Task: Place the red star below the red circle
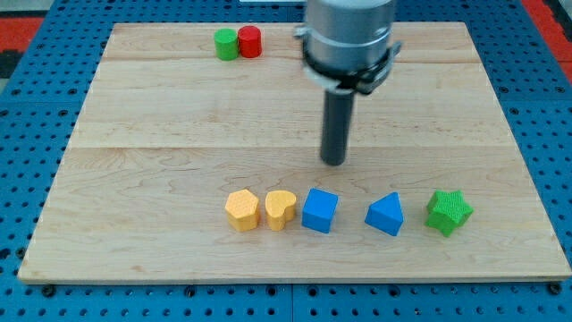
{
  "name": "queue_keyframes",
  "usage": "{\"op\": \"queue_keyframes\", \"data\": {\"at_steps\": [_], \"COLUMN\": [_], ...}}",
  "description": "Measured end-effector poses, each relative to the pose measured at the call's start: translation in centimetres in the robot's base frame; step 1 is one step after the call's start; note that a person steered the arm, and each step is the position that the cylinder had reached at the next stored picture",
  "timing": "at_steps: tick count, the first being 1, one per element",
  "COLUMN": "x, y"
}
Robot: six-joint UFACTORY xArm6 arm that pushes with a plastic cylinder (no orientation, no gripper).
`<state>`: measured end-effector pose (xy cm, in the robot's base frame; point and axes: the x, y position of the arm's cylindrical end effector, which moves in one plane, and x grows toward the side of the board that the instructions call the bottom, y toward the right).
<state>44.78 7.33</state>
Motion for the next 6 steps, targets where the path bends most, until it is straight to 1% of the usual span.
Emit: {"op": "queue_keyframes", "data": {"at_steps": [1,3,4,5,6], "x": [-6.5,-15.1,-17.7,-16.5,-16.8], "y": [4.9,3.1,-0.2,-8.0,-8.7]}}
